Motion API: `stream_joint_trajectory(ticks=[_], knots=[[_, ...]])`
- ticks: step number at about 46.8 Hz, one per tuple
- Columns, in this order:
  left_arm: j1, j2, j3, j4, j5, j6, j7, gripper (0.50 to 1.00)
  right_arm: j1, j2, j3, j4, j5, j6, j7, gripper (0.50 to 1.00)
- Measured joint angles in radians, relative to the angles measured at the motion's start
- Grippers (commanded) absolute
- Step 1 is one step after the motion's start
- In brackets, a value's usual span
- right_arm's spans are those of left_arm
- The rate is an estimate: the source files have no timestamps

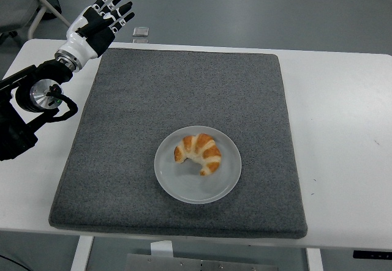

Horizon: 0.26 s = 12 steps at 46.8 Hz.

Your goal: Place the bread on the plate

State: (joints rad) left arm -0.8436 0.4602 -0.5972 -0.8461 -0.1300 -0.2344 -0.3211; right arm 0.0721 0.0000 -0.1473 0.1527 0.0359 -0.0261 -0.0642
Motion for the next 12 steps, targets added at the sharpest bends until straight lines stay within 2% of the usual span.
stream_joint_trajectory(ticks=[12], knots=[[0.014, 0.000, 0.000, 0.019, 0.013, -0.002, -0.003, 0.990, 0.000, 0.000, 0.000, 0.000, -0.001, 0.000, 0.000, 0.930]])
